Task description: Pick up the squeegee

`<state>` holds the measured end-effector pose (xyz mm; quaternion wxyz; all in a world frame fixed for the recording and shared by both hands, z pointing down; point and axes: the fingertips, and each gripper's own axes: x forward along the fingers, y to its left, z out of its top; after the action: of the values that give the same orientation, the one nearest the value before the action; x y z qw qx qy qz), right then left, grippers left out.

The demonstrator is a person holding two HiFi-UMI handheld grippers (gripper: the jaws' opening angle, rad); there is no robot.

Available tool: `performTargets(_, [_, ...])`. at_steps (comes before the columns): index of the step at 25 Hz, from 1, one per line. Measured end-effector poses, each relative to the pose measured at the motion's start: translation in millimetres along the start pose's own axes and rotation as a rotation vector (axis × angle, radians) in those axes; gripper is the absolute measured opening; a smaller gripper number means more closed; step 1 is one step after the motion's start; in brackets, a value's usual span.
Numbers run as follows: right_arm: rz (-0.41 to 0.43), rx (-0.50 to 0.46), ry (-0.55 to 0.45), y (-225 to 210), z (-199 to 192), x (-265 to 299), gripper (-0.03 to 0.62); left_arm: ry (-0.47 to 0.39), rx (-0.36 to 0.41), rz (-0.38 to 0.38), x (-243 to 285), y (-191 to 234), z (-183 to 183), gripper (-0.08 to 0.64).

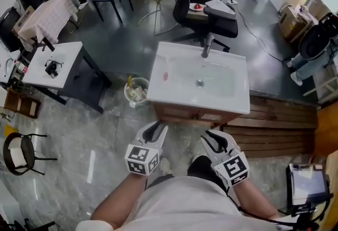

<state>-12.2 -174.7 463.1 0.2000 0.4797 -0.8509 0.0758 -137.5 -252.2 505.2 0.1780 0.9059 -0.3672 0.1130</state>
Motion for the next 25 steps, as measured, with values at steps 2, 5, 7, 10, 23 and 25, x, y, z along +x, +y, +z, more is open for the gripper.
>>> performTargets(2, [0.004, 0.013, 0.015, -16, -2, 10, 0.071, -0.011, 0.008, 0.035, 23, 17, 8, 0.136])
performTargets(5, [0.021, 0.033, 0.032, -44, -6, 27, 0.071, -0.008, 0.020, 0.078, 63, 40, 19, 0.159])
performTargets(7, [0.045, 0.029, 0.039, -67, -2, 39, 0.071, -0.002, 0.020, 0.126, 93, 56, 25, 0.172])
performTargets(10, [0.070, 0.009, 0.043, -109, 2, 50, 0.071, 0.018, 0.009, 0.198, 143, 80, 27, 0.176])
performTargets(23, [0.120, 0.016, 0.119, -254, -31, 81, 0.071, 0.174, 0.004, 0.407, 306, 177, 7, 0.193])
performTargets(25, [0.116, 0.021, 0.144, -270, -38, 85, 0.071, 0.191, 0.005, 0.432, 320, 190, 2, 0.193])
